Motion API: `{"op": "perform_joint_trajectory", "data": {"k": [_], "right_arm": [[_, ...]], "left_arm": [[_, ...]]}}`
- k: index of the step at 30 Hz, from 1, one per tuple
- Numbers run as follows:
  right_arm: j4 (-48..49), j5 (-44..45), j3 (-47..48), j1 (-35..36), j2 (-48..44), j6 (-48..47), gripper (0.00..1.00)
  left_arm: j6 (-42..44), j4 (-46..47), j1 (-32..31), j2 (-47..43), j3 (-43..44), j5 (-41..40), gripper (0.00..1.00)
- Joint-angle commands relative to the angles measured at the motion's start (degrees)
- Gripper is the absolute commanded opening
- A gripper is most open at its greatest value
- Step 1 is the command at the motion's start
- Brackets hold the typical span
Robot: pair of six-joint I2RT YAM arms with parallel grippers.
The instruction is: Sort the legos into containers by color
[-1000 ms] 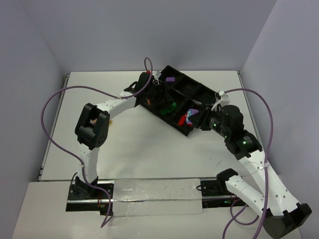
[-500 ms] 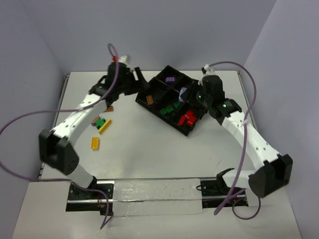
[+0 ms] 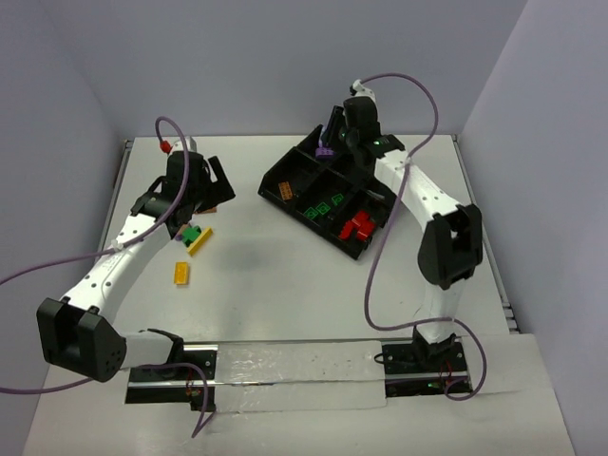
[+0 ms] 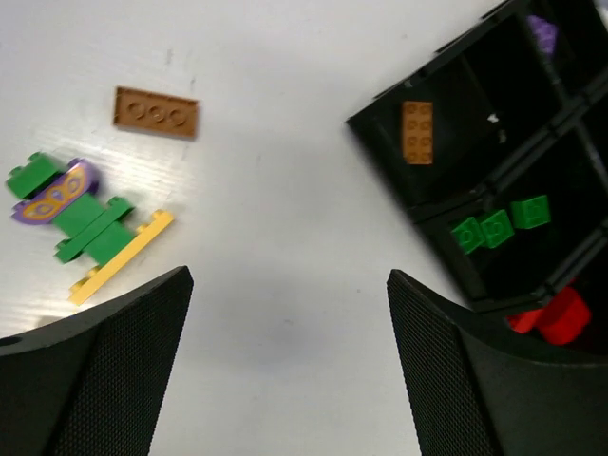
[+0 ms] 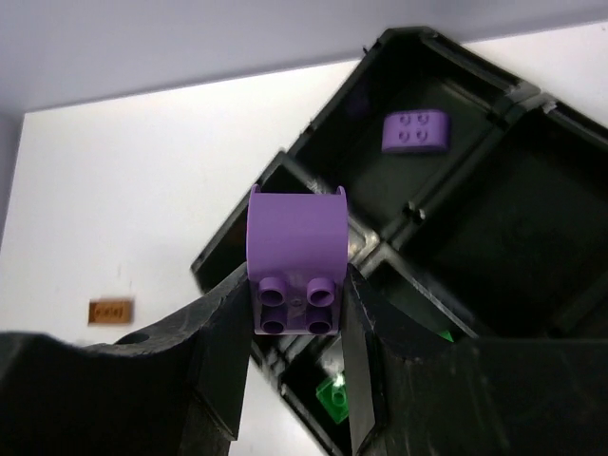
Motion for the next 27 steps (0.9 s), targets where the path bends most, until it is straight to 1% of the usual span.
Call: {"op": "perform_joint_trajectory", "data": {"k": [1,4,11,17,21,22,23,24,27], "right_arm": [[0.1,2.5,10.4,-0.2,7.8,-0.4,0.00],[-1.3,2.9,15.3,-0.4,13.3,-0.5,0.03],[-3.8,2.0,23.8,-2.0,21.8,0.5,0.10],[-4.5,1.1,27.9,-3.4,25.6,0.5,0.14],[-5.6,0.1,30.8,-3.7,28.4,-0.2,0.18],[-5.7,0.0,31.1,-3.7,29.0,-0.6,0.20],[-6.0,0.2,31.4,-3.7,29.4,-0.8,0.24],[-6.5,0.5,31.8,-3.7,29.6,-1.1,0.31],[-6.4,0.3,31.3,-3.6,29.5,-1.9,0.44]], "left_arm": [[1.6,-2.2,1.2,-2.8,0.8,-2.4,0.93],[1.8,-3.3,1.3,-3.5,1.2,-2.4,0.93],[1.7,-3.9,1.6,-6.3,1.3,-4.7,0.93],[1.7,-5.0,1.7,-6.9,1.7,-5.3,0.93],[1.1,-5.0,1.8,-6.6,1.4,-5.0,0.93],[0.9,-4.9,1.8,-6.6,1.3,-5.0,0.93],[0.8,-4.7,1.8,-6.6,1.3,-4.9,0.93],[0.6,-4.7,1.8,-6.5,1.3,-4.8,0.93],[0.3,-4.7,1.8,-6.7,1.3,-4.9,0.94]]}}
